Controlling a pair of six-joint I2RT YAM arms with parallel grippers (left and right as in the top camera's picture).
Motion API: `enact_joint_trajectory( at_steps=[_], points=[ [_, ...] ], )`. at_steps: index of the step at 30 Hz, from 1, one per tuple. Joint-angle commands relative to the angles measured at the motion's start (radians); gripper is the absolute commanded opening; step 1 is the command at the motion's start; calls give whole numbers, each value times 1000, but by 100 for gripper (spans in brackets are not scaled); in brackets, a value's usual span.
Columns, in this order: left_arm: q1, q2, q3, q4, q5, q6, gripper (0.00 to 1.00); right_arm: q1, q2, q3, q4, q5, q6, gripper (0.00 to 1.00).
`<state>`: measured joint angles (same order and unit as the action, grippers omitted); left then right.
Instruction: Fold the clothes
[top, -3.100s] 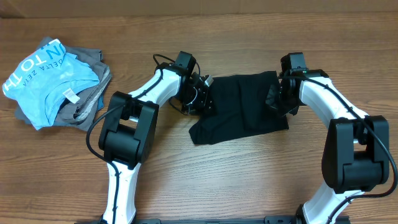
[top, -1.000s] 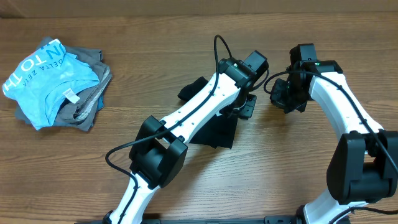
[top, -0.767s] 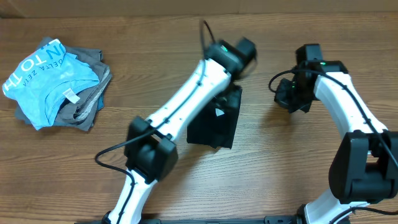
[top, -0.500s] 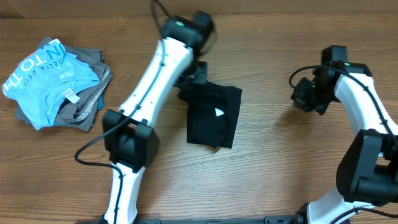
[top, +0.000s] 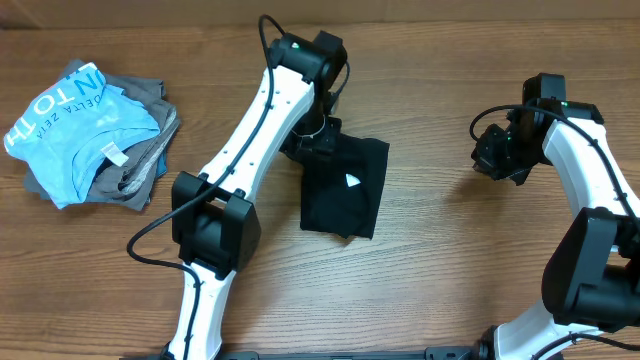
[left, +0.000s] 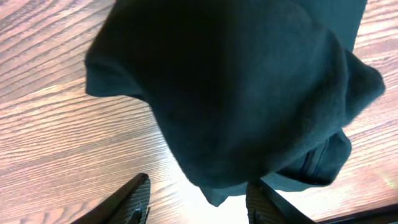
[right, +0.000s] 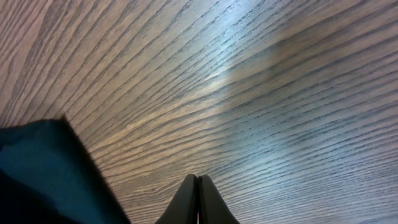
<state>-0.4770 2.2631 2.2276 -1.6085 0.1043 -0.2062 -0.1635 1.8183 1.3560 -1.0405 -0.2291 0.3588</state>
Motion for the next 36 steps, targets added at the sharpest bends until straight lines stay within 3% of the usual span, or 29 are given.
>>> enact_joint_trajectory(
  at_steps=[1, 7, 12, 18, 20, 29, 34, 35, 36],
  points=[
    [-10, 0, -3, -2, -11, 29, 52, -2, -23, 20, 2, -8, -15, 4],
    [-12, 0, -5, -10, -91, 58, 55, -2, -23, 20, 4, -8, -19, 4],
    [-15, 0, -76, 55, -128, 79, 51, -2, -23, 20, 7, -8, -19, 4],
    [-23, -2, -120, 164, -81, 70, 10, -2, -23, 20, 10, -8, -19, 4],
    [-23, -2, -103, 167, -34, 68, 4, -2, -23, 20, 10, -8, -19, 4],
    [-23, -3, 32, 149, 99, 72, 4, -2, -23, 20, 13, -8, -19, 4],
    [-17, -3, 82, 83, 33, 77, 5, 0, -23, 20, -5, -8, -42, 6],
    [-15, -3, 92, 69, 20, 81, 10, 0, -23, 20, -4, -8, -42, 8],
    [-13, -3, 104, 48, -1, 81, 22, 0, -23, 20, -2, -8, -42, 9]
  ],
)
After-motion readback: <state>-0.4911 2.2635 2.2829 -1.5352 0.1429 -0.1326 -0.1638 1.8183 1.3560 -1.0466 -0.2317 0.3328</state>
